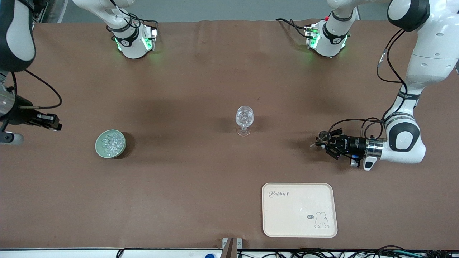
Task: Pour wine and add ice with both arms
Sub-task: 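Lift the ice cube with the right gripper while the left gripper lifts the jigger, then carry the silver jigger with the left gripper over the wine glass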
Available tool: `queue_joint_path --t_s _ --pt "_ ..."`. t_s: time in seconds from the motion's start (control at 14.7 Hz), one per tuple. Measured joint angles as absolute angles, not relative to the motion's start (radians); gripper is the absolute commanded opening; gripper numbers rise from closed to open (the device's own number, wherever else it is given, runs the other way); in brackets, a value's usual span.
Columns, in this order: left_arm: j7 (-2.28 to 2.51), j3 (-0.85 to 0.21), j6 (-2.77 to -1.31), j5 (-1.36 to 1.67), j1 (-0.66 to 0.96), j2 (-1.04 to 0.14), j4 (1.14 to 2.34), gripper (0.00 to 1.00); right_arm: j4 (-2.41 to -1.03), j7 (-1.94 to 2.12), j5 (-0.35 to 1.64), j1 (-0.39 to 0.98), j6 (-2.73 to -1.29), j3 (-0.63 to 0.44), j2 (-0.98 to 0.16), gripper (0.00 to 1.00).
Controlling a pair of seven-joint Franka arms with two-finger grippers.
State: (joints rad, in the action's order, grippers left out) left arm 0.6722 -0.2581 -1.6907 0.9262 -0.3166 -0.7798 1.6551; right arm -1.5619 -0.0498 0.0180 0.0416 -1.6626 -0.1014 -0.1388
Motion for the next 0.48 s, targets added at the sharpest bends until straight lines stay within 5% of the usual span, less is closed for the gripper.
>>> queue_joint_path --t_s 0.48 --pt "0.862 -0.405 -1.808 0.929 -0.314 -0.726 1.657 0.01 -1.573 -0.05 0.013 0.029 -1.551 -0.103 -0.039 0.04"
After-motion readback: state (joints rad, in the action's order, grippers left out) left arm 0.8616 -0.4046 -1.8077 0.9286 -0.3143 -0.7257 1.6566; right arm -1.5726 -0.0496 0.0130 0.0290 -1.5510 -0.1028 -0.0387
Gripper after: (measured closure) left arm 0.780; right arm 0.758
